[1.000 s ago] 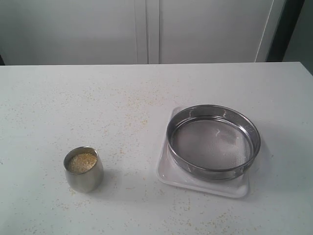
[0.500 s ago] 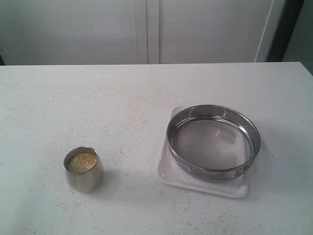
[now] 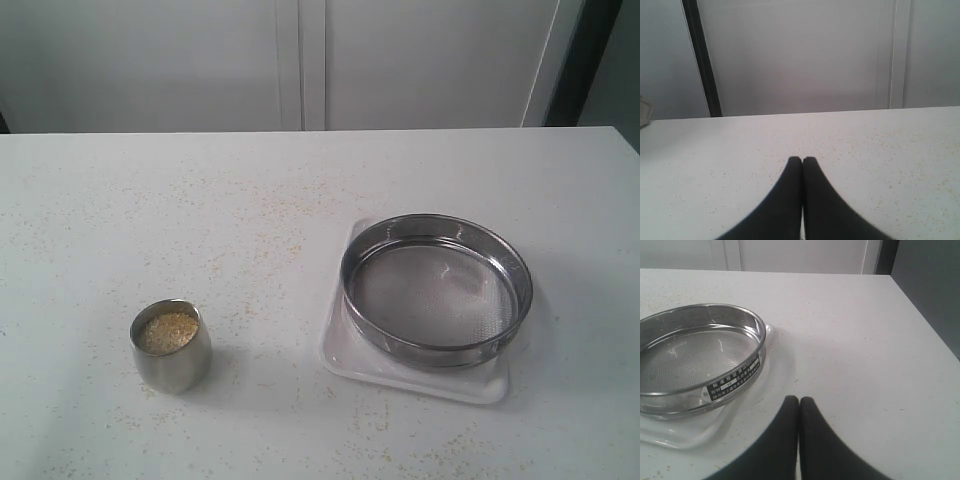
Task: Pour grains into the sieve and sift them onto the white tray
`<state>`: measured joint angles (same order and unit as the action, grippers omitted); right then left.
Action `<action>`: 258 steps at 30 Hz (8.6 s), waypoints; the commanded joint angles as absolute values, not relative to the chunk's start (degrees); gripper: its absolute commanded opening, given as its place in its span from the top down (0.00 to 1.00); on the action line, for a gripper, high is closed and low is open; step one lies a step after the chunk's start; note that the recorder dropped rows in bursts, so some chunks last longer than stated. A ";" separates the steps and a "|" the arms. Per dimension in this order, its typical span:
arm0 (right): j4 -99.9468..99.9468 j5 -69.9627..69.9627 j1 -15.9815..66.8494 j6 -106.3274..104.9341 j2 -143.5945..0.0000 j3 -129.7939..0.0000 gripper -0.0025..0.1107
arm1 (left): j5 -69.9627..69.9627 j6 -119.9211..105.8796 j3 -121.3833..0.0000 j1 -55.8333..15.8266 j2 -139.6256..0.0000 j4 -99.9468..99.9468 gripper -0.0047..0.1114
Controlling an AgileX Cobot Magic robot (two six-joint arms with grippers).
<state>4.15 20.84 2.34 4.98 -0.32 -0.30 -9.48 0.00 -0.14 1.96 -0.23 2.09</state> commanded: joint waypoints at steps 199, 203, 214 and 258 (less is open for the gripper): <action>4.29 19.95 1.87 5.29 0.00 0.00 0.98 | -66.53 18.01 -27.51 -9.63 -108.79 -59.15 0.88; 4.29 19.95 1.87 5.29 0.00 0.00 0.98 | -66.53 18.01 -27.51 -9.63 -108.68 -59.15 0.96; 4.29 19.95 1.87 5.29 0.00 0.00 0.98 | -66.53 18.01 -27.51 -9.63 -108.68 -59.15 0.96; 4.29 19.95 1.87 6.19 0.00 0.00 0.98 | -54.11 34.03 -35.07 -13.53 -103.88 -57.43 0.96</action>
<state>4.00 20.84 2.34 5.99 -0.32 -0.30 -55.43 31.62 -33.67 -12.15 -106.32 -56.74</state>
